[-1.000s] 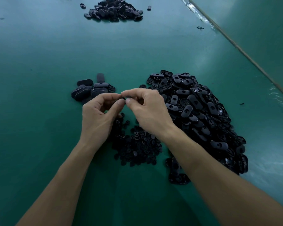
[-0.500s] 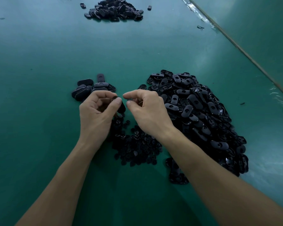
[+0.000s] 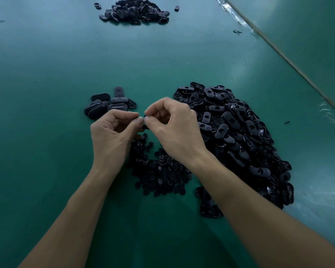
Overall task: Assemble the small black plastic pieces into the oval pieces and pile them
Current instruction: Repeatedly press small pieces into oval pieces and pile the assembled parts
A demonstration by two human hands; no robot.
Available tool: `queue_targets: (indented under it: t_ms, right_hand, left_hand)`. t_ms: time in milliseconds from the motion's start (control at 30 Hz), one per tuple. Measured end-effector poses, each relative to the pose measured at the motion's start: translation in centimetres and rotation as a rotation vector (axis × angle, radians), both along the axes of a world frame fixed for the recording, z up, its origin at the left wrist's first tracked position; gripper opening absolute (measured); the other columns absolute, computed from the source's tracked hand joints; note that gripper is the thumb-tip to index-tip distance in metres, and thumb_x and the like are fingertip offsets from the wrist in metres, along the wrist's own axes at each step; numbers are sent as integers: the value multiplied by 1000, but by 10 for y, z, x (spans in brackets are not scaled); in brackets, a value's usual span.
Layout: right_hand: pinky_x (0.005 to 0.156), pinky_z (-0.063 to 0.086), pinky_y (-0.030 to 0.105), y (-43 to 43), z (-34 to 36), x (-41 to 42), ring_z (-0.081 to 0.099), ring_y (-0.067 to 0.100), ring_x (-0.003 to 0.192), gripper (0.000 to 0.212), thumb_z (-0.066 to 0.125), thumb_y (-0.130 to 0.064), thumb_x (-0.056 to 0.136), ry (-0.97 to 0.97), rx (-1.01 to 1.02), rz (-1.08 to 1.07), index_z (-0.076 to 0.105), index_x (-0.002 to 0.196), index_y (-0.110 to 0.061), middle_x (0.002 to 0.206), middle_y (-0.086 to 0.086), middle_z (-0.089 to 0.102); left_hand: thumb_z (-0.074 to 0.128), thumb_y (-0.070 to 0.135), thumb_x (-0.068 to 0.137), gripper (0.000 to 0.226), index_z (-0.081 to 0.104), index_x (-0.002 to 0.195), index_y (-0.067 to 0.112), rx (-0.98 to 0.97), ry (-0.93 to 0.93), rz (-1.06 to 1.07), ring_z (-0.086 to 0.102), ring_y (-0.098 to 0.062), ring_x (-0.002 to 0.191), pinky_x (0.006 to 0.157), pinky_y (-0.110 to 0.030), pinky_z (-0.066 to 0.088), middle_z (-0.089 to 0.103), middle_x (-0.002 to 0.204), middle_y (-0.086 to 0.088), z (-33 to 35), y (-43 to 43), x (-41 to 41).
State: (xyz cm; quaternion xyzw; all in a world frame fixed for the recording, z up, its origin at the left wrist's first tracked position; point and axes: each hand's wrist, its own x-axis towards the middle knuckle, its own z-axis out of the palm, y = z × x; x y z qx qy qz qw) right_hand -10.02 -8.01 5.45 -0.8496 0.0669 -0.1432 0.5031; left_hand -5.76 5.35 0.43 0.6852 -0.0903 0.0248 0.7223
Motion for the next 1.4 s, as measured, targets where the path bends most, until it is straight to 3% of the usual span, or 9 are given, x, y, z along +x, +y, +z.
queue_targets:
  t_ms: [133, 333, 667, 1000, 1233, 1400]
  right_hand:
    - [62, 49, 8, 0, 0, 0, 65, -1, 69, 6, 70, -11, 90, 46, -53, 6, 72, 90, -16, 73, -11, 69]
    - [72, 53, 9, -4, -1, 0, 67, 0, 75, 12, 66, -9, 93, 98, -130, 16, 76, 96, -14, 82, -8, 71]
    - [68, 50, 5, -3, 2, 1, 64, -2, 72, 12, 65, -7, 93, 111, -152, 33, 74, 96, -14, 80, -8, 69]
    - [69, 56, 37, -3, 11, 2, 63, 17, 79, 11, 59, -11, 96, 190, -260, 61, 59, 93, -21, 87, 3, 63]
    - [56, 41, 23, -2, 6, 2, 55, 11, 69, 27, 66, -13, 93, 200, -278, -8, 48, 77, -24, 77, -3, 57]
    - [67, 52, 39, 1, 8, 3, 60, 27, 81, 24, 65, -11, 92, 182, -300, -11, 51, 78, -25, 85, 5, 61]
  left_hand:
    - [77, 4, 85, 10, 71, 87, 11, -40, 15, -19, 73, -21, 73, 73, -36, 63, 75, 79, -3, -2, 1, 0]
    - [74, 2, 88, 11, 72, 88, 12, -88, 29, -34, 75, -19, 71, 68, -26, 61, 76, 80, -5, -2, 0, -1]
    - [76, -4, 83, 17, 71, 86, 12, -51, 32, -73, 73, -18, 69, 72, -31, 63, 76, 77, -1, -1, -1, -1]
    - [76, -1, 84, 17, 71, 88, 15, -29, 26, -84, 76, -15, 71, 68, -21, 59, 77, 80, 4, 2, -2, -5]
    - [75, -5, 84, 19, 69, 88, 13, 23, 21, -102, 73, -9, 70, 69, -17, 57, 76, 77, 8, 3, -3, -5]
    - [81, 0, 80, 28, 67, 88, 23, 142, -57, -37, 68, -4, 71, 73, -20, 57, 72, 81, 8, 3, -5, -5]
